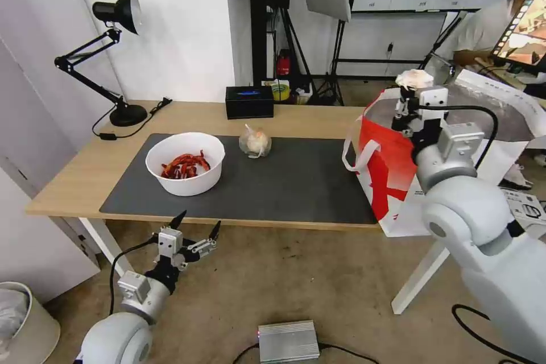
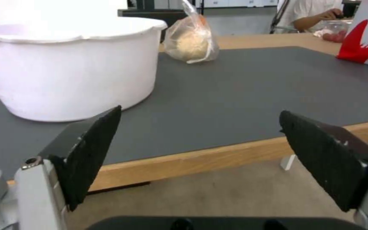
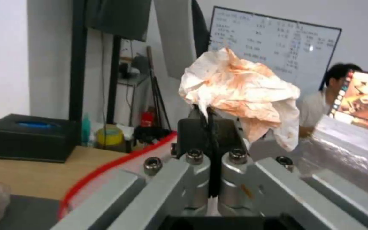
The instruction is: Pick up the trash from the table and place it into the takeout bag.
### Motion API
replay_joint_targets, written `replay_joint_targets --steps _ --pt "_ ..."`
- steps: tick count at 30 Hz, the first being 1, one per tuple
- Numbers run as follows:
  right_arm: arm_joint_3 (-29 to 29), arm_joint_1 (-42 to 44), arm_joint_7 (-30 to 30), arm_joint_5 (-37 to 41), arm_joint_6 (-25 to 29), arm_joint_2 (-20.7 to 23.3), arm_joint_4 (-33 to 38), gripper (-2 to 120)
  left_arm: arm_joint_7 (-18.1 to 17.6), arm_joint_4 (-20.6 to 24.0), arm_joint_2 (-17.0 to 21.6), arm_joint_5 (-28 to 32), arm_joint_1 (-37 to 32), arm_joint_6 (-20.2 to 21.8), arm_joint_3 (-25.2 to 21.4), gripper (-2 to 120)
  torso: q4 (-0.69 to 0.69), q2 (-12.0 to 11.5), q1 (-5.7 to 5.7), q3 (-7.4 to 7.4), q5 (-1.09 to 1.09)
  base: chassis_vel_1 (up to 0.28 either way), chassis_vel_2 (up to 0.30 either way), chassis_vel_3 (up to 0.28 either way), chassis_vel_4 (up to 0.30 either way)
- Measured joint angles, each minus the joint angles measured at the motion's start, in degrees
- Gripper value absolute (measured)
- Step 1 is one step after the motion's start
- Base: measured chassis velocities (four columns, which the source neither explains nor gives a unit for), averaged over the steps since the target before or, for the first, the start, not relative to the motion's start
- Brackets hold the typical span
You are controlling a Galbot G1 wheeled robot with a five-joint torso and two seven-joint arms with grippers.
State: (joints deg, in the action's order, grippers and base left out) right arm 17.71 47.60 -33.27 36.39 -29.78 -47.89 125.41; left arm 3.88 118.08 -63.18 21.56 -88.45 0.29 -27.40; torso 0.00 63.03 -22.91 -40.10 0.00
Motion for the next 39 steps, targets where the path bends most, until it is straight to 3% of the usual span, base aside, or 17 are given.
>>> replay_joint_targets --steps 17,20,21,27,31,36,39 --pt "3.98 2.63 -0.85 3.39 -0.68 1.29 -0.37 4 0.02 -0.17 -0.50 -0.10 0.37 0.13 0.72 100 0.00 0.00 0.00 0.00 0.00 0.000 0.000 0.000 0.000" --pt "4.79 3.15 -1.23 3.69 -0.76 1.25 -0.11 14 0.02 -0.11 -0.45 -0.15 0.34 0.15 0.65 100 0.00 0.00 0.00 0.00 0.00 0.000 0.000 0.000 0.000" --pt "5.35 3.52 -1.32 3.79 -0.80 1.45 0.11 22 0.02 0.00 -0.45 -0.17 0.33 0.17 0.59 100 0.00 0.00 -0.01 0.00 0.00 0.000 0.000 0.000 0.000" --pt "6.34 4.38 -1.42 4.10 -0.88 2.34 0.81 40 0.02 0.31 -0.37 -0.17 0.32 0.23 0.43 100 0.00 0.00 -0.01 0.00 0.00 0.000 0.000 0.000 0.000" --pt "6.77 4.93 -1.65 4.34 -1.35 2.44 1.34 60 0.02 0.31 -0.12 -0.11 0.44 0.24 0.48 100 0.00 0.00 -0.01 0.00 0.00 0.000 0.000 0.000 0.000" --pt "7.19 5.25 -1.67 4.35 -1.43 2.63 1.43 72 0.02 0.41 -0.09 -0.05 0.51 0.24 0.59 100 0.00 0.00 -0.01 0.00 -0.01 0.000 0.000 0.000 0.000" --pt "7.61 5.51 -1.68 4.34 -1.50 2.81 1.58 87 0.02 0.69 0.08 -0.01 0.33 0.24 0.50 100 0.00 0.00 -0.01 0.00 0.00 0.000 0.000 0.000 0.000"
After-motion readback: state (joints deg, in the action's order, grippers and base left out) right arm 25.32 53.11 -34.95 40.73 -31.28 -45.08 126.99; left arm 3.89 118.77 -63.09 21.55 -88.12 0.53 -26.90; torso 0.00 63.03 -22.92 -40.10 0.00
